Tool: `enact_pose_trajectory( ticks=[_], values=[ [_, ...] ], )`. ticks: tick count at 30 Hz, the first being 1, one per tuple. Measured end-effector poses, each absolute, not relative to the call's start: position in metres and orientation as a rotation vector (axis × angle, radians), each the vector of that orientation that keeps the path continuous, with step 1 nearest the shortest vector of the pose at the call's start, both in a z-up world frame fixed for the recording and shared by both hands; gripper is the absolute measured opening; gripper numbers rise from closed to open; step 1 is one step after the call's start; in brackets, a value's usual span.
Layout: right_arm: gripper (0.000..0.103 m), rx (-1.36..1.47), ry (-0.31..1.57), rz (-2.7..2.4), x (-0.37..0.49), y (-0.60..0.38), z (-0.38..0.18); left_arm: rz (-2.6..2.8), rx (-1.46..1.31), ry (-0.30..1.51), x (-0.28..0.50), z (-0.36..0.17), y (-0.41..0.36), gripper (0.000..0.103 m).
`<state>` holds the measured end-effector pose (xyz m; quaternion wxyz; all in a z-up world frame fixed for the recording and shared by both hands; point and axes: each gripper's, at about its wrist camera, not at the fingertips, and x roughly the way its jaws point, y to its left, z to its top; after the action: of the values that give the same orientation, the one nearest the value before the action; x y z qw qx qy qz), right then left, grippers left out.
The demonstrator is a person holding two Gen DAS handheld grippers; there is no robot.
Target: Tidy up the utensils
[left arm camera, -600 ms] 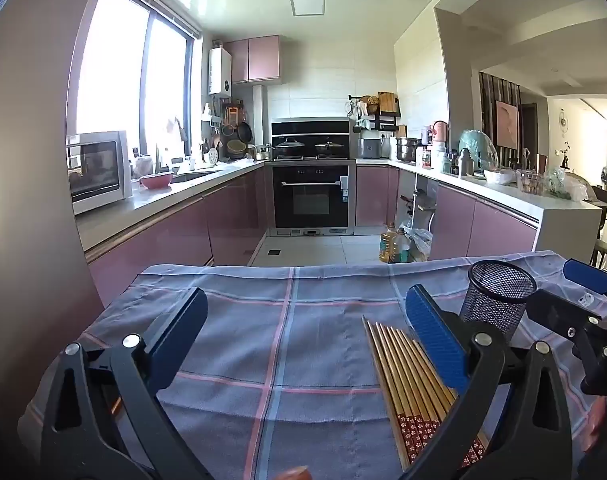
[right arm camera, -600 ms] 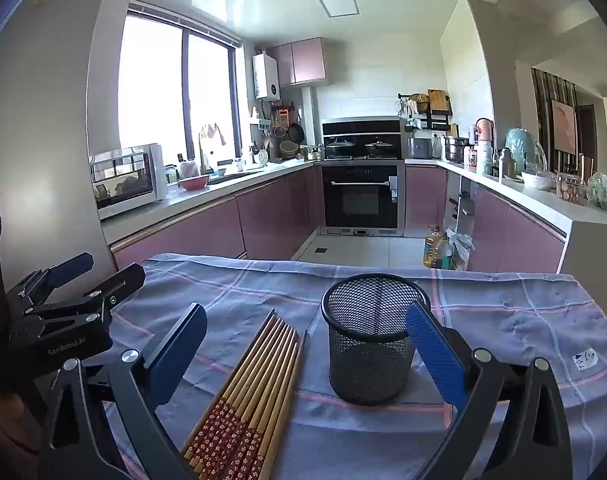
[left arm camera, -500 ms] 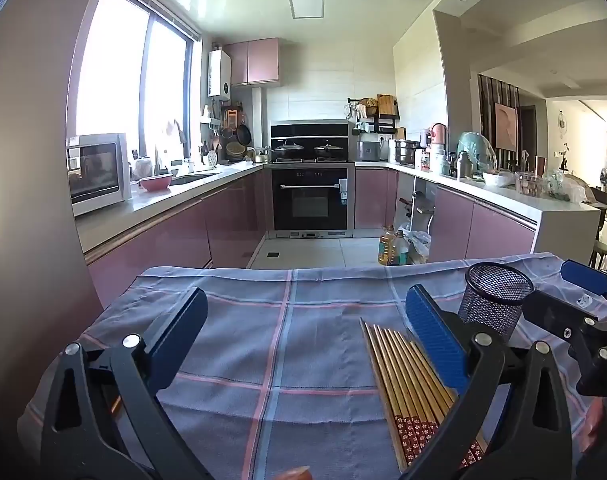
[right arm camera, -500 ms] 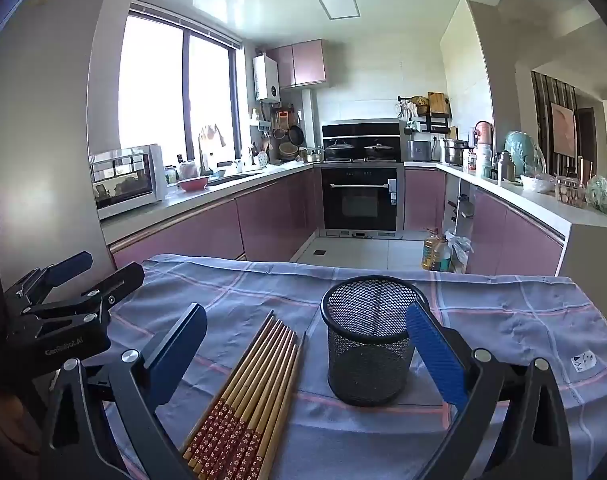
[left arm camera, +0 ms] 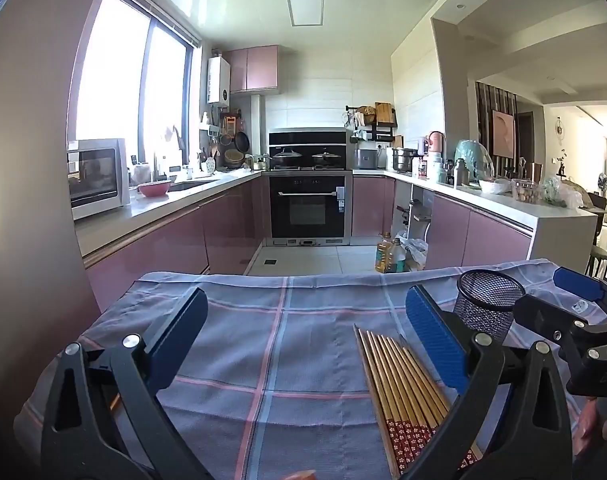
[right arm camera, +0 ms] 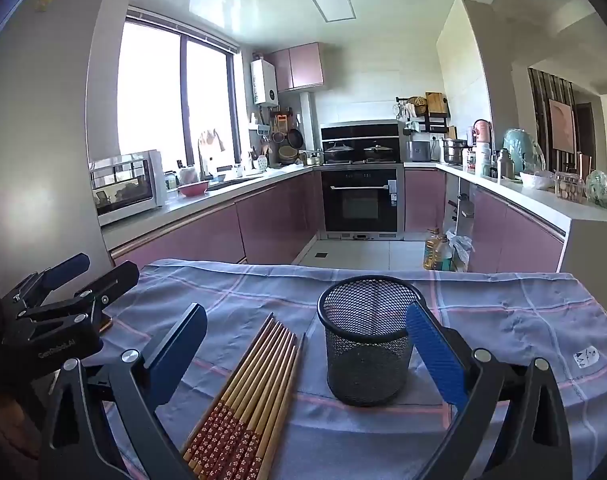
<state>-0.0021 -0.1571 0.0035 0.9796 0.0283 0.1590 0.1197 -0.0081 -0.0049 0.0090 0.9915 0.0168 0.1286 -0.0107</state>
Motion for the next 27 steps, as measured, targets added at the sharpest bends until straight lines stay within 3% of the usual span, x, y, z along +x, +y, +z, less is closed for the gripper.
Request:
enact_pose_trajectory(
  ticks=[27],
  values=[
    [0.096,0.056,0.302,0.246,-0.0055,-0.1564,0.0049,-0.03,0.02,0.237,-0.0116,0.0022,-0.0037,0.098]
  ],
)
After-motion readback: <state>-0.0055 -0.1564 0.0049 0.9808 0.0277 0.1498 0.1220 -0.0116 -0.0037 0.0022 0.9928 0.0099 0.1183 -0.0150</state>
